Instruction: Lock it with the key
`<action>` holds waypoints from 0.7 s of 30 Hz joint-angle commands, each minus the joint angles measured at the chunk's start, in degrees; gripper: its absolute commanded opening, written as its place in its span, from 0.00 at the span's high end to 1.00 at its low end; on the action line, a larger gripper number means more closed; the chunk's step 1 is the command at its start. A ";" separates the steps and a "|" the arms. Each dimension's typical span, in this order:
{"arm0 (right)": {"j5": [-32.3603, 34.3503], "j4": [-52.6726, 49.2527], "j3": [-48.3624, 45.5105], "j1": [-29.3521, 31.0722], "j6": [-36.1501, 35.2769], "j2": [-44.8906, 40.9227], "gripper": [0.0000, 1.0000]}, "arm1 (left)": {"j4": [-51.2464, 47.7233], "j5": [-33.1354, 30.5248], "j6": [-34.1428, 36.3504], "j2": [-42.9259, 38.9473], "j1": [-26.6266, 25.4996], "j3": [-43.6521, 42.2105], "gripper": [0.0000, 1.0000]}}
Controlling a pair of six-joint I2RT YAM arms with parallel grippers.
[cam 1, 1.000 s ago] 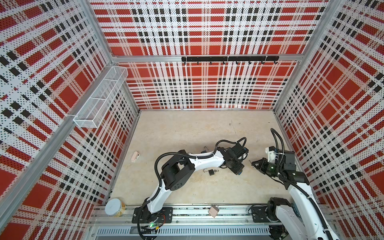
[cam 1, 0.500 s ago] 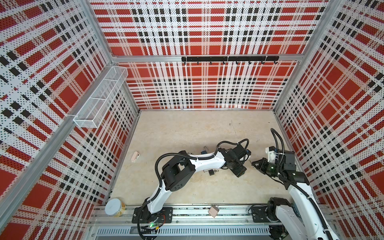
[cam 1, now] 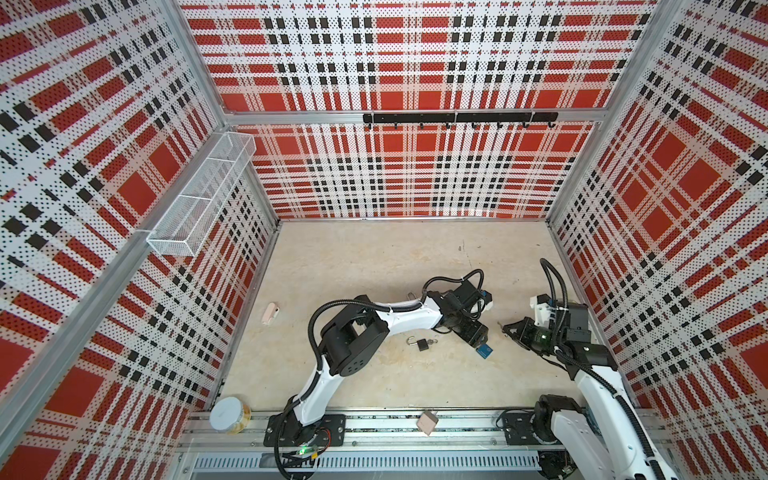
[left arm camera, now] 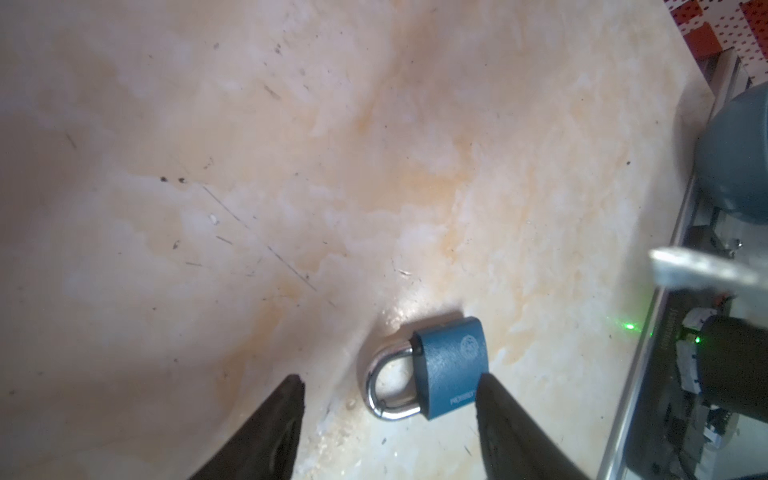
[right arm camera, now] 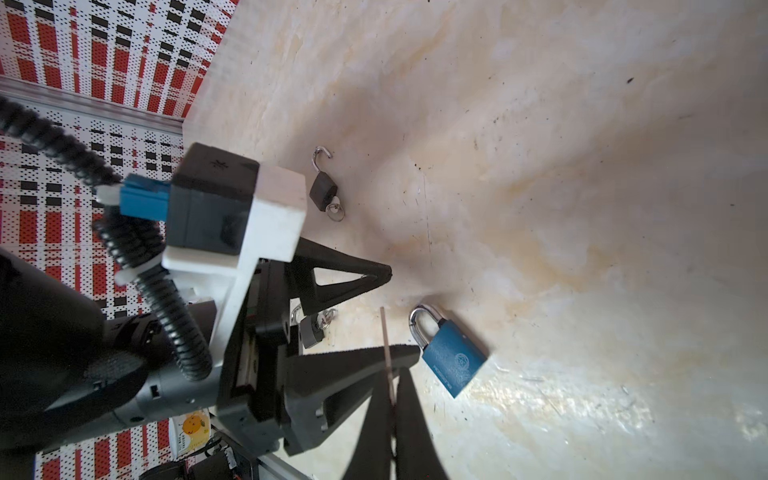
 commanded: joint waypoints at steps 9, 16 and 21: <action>-0.50 5.71 -2.76 1.42 -1.69 4.88 1.00 | 8.61 2.99 -6.27 -10.22 5.89 -9.55 0.34; 2.23 11.06 -4.28 5.13 -1.11 10.49 1.00 | 9.24 4.06 -7.90 -14.57 8.25 -10.26 0.34; 4.45 14.26 -5.09 6.80 -1.22 15.03 1.00 | 10.12 4.28 -8.45 -16.27 8.89 -11.14 0.34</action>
